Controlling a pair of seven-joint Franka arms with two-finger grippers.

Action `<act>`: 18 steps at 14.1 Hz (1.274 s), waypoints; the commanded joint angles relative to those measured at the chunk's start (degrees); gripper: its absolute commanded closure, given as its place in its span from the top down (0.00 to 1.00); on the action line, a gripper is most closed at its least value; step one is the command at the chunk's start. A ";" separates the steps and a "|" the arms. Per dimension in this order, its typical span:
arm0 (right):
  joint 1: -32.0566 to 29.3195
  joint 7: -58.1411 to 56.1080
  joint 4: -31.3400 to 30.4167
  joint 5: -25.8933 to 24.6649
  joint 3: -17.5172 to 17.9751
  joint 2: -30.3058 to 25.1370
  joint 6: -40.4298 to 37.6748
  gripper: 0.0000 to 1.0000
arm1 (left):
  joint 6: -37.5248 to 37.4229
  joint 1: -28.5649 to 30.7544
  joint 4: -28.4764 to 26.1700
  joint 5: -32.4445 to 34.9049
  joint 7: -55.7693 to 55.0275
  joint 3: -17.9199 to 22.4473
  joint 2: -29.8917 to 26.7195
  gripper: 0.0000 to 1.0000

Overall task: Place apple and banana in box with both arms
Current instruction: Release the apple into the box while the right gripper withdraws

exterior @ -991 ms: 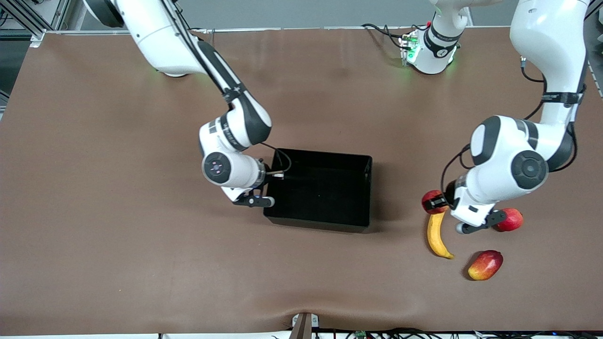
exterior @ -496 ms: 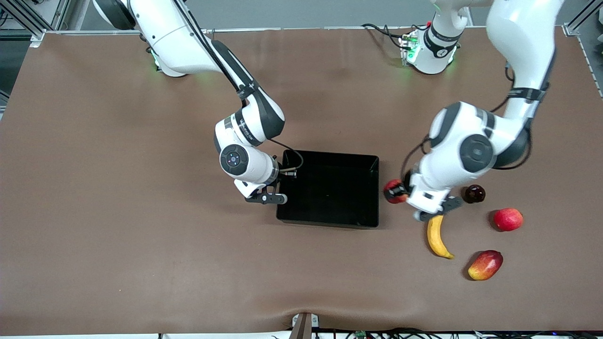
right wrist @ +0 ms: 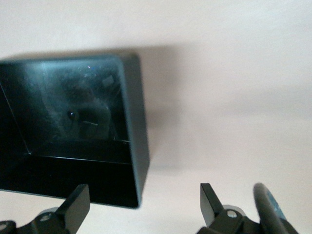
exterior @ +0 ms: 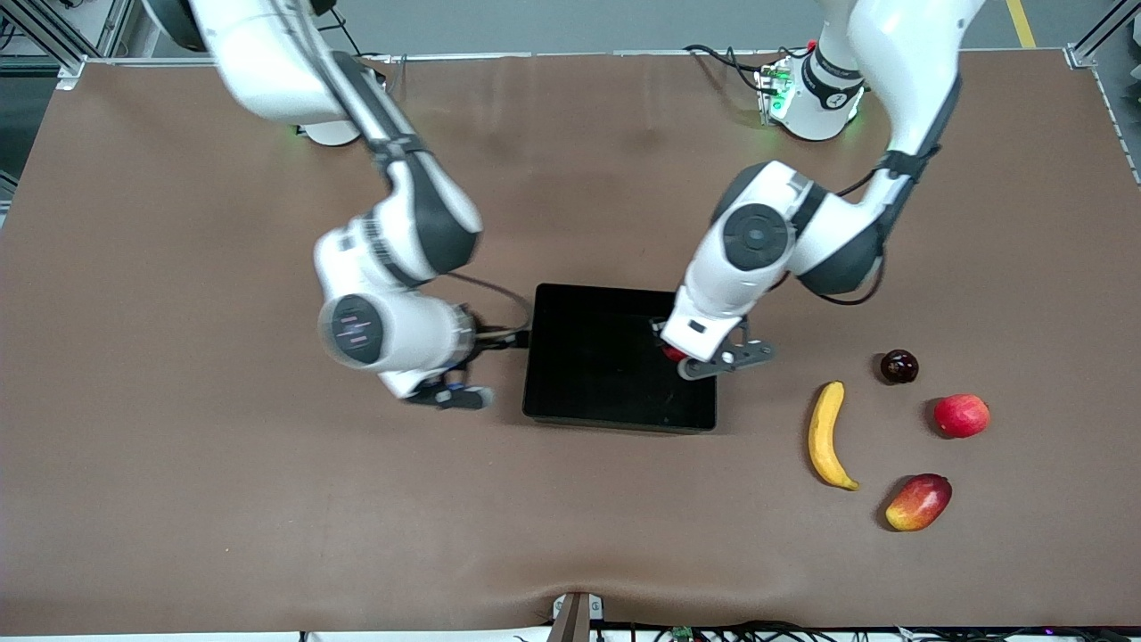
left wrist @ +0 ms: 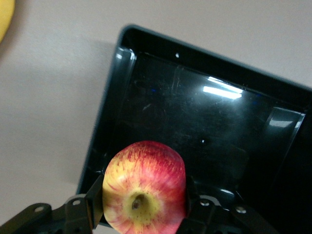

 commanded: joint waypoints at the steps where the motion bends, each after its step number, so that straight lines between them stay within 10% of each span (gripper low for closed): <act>1: -5.42 -0.64 2.59 -0.77 0.13 -2.83 -4.01 1.00 | 2.71 -1.05 -0.33 3.83 -1.30 0.23 3.22 0.00; 12: -24.24 -16.09 3.20 -10.78 -0.39 -17.78 -22.56 1.00 | 3.59 -2.72 -0.68 5.86 -1.74 0.23 10.35 0.02; 14: -24.77 -17.34 2.33 -14.19 -0.39 -21.90 -24.75 1.00 | 3.59 -2.73 -0.68 5.86 -1.40 0.32 10.53 0.56; 15: -24.94 -19.34 0.84 -15.34 -0.39 -24.45 -25.02 1.00 | 3.50 -2.46 -0.51 5.86 -0.78 0.32 10.35 1.00; 18: -26.09 -22.53 -7.84 -15.53 -0.39 -33.32 -23.89 1.00 | 2.89 -2.64 2.03 5.95 -0.42 0.32 9.65 1.00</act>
